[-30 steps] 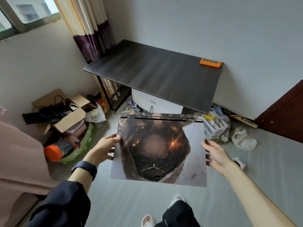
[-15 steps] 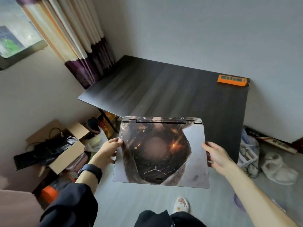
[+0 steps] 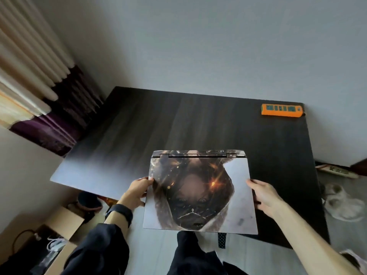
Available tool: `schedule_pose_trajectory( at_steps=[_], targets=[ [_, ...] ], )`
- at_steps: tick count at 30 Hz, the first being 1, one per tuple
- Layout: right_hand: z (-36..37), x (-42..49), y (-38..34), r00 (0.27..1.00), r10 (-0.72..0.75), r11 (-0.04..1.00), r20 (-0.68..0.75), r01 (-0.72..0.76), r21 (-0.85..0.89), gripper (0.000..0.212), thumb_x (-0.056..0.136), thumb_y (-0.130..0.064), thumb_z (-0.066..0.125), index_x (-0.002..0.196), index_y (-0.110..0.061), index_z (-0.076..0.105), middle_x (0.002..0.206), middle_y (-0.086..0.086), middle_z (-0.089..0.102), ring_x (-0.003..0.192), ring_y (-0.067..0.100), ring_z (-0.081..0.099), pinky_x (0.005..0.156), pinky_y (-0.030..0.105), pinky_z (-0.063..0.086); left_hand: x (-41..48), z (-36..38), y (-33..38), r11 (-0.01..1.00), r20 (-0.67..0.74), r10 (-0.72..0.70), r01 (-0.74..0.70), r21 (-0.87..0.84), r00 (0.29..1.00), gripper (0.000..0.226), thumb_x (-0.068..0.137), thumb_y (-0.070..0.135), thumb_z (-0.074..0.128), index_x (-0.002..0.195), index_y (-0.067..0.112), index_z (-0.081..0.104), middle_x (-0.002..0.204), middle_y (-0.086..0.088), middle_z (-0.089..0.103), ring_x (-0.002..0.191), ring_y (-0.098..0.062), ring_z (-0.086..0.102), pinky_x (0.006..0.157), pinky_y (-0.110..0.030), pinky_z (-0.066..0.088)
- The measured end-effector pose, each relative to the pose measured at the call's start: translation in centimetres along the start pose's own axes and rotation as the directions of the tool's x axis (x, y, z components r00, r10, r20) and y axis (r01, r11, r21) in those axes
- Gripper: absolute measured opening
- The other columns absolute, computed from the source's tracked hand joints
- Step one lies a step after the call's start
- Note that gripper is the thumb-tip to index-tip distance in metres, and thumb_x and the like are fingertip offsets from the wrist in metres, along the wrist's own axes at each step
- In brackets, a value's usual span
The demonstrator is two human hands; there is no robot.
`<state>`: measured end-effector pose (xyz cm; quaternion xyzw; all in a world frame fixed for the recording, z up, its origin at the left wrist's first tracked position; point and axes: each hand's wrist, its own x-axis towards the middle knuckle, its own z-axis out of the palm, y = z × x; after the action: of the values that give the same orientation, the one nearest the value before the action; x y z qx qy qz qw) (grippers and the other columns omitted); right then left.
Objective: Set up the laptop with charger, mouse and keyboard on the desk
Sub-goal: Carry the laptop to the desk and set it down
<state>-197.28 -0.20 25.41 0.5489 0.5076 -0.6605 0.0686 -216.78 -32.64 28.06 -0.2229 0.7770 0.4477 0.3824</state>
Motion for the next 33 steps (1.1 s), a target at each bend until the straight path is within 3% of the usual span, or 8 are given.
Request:
schedule_pose_trajectory(
  at_steps=[4,10,14,16,22,33],
  targets=[
    [3.3,2.6,-2.7,0.984,0.114,0.992,-0.140,-0.106,0.062,0.042,0.095,-0.032,0.065,0.135,-0.021,0.058,0.136,0.009,0.062,0.128,0.036,0.053,0.108,0.060,0.041,5.2,-0.3,5.9,0.999,0.042,0.008,-0.009,0.037,0.999,0.027,0.099,0.024,0.055,0.116,0.005,0.065,0.103,-0.016,0.063,0.074,-0.026,0.058,0.061,-0.034,0.049],
    [7.7,5.9,-5.9,0.943,0.216,0.974,-0.253,-0.188,0.130,0.045,0.097,-0.027,0.063,0.141,-0.022,0.053,0.144,0.010,0.054,0.134,0.035,0.047,0.111,0.058,0.037,11.1,0.7,12.7,0.999,0.035,-0.001,0.000,0.032,0.999,0.015,0.099,0.014,0.055,0.108,0.006,0.064,0.082,-0.009,0.059,0.062,-0.019,0.052,0.044,-0.026,0.045],
    [9.3,8.2,-7.4,0.925,0.235,0.971,-0.298,-0.212,0.108,0.049,0.097,-0.025,0.063,0.144,-0.023,0.050,0.147,0.010,0.050,0.136,0.035,0.045,0.111,0.057,0.036,14.3,1.5,14.4,0.999,0.030,-0.041,0.040,0.023,0.999,0.019,0.100,0.014,0.055,0.114,0.005,0.064,0.081,-0.005,0.057,0.067,-0.018,0.054,0.057,-0.031,0.045],
    [9.8,9.4,-8.1,0.922,0.229,0.973,-0.313,-0.212,0.088,0.050,0.097,-0.024,0.062,0.145,-0.022,0.048,0.147,0.011,0.050,0.135,0.034,0.045,0.110,0.055,0.037,15.8,2.1,14.7,0.999,0.014,-0.040,0.040,-0.002,0.999,0.018,0.100,0.012,0.054,0.114,0.007,0.064,0.082,-0.004,0.057,0.069,-0.018,0.053,0.071,-0.035,0.047],
    [10.9,12.5,-9.1,0.920,0.214,0.976,-0.328,-0.211,0.044,0.052,0.097,-0.024,0.063,0.147,-0.020,0.047,0.147,0.010,0.050,0.136,0.032,0.046,0.111,0.049,0.038,19.2,2.8,14.1,0.999,-0.032,-0.030,0.029,-0.019,0.999,0.028,0.097,0.013,0.058,0.124,0.006,0.064,0.106,-0.008,0.061,0.096,-0.026,0.056,0.096,-0.040,0.047],
    [12.8,14.6,-9.6,0.930,0.206,0.976,-0.305,-0.216,0.004,0.053,0.095,-0.024,0.065,0.145,-0.017,0.049,0.145,0.012,0.052,0.132,0.033,0.048,0.107,0.046,0.040,23.8,2.3,14.2,1.000,-0.134,-0.001,0.001,0.005,0.991,0.030,0.088,0.018,0.068,0.117,0.011,0.070,0.105,-0.007,0.067,0.101,-0.027,0.061,0.097,-0.039,0.051]
  ],
)
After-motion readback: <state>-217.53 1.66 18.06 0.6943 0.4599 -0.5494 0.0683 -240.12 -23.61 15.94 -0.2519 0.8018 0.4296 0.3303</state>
